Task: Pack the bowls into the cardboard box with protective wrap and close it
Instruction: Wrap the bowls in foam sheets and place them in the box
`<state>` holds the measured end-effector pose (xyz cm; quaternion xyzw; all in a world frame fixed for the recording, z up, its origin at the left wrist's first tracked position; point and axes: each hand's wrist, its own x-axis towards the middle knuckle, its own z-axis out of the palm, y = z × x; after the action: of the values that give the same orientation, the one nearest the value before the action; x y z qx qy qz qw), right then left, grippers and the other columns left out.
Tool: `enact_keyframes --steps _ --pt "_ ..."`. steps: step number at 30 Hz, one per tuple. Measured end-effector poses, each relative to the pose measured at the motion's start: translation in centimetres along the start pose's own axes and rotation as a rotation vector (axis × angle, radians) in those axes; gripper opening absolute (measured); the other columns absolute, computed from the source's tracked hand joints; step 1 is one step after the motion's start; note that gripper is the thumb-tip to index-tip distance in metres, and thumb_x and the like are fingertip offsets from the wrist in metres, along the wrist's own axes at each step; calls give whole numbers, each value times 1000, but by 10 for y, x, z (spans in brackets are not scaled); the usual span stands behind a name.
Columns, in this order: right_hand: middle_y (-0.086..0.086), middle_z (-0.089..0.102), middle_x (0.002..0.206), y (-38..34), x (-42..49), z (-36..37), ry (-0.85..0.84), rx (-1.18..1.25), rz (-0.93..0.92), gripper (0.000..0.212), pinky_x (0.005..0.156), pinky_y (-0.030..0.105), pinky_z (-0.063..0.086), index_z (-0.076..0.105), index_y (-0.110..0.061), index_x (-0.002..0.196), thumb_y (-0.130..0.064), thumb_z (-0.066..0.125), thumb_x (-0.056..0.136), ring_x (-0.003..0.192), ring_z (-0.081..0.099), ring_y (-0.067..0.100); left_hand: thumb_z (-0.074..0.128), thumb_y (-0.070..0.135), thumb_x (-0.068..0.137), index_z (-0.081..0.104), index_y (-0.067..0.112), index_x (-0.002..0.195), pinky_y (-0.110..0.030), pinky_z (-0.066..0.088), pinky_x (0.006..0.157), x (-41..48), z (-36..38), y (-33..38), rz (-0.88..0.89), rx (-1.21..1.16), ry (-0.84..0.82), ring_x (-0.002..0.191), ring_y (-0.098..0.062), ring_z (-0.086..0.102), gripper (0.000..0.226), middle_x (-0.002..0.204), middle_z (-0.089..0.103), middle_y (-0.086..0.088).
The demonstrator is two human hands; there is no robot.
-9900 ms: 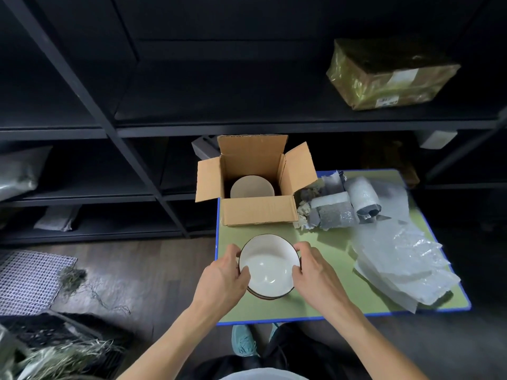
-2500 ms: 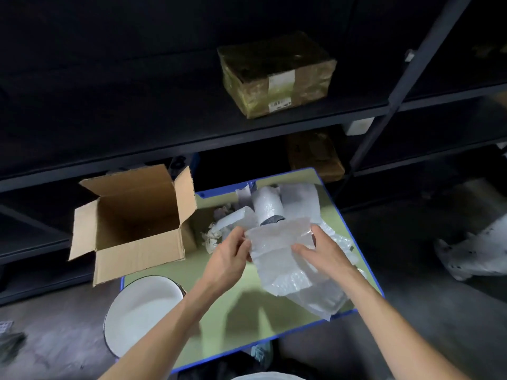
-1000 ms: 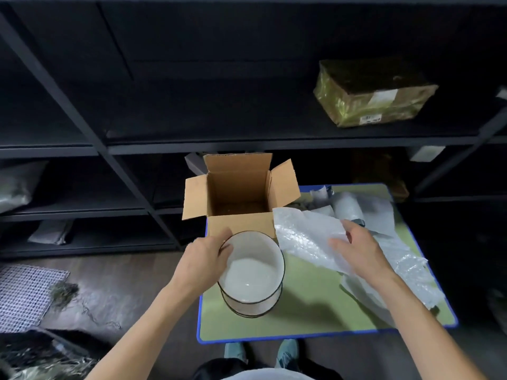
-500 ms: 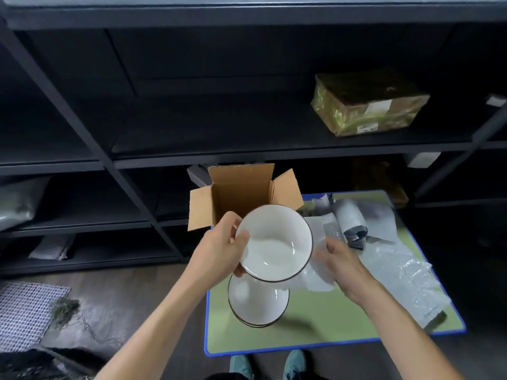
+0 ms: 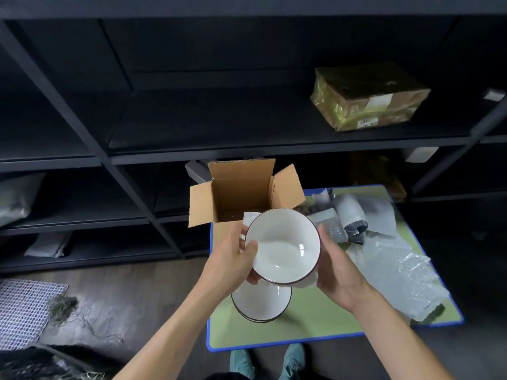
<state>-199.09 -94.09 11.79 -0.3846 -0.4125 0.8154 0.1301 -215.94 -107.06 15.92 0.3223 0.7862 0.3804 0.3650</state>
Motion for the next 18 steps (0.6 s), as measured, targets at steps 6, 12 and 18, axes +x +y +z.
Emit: enact_keyframes --steps 6,12,18 --pt "11 68 127 -4 -10 16 -66 -62 -50 37 92 36 57 75 -24 116 -45 52 97 116 66 25 47 39 100 51 31 110 -32 59 63 4 -11 -11 1 28 18 59 -14 68 14 85 65 4" --pt "15 67 127 -8 -13 24 -64 -47 -54 44 83 33 58 70 -15 123 -39 54 89 117 65 28 47 79 83 47 30 132 -27 48 77 18 -27 -27 -103 17 33 98 -3 59 69 115 59 11" --pt "12 67 128 -13 -10 34 -83 -69 -29 53 88 34 58 63 -15 131 -43 53 87 119 64 28 48 97 65 60 36 116 -49 50 100 22 -33 -30 -88 -181 -144 110 -15 63 80 113 67 7"
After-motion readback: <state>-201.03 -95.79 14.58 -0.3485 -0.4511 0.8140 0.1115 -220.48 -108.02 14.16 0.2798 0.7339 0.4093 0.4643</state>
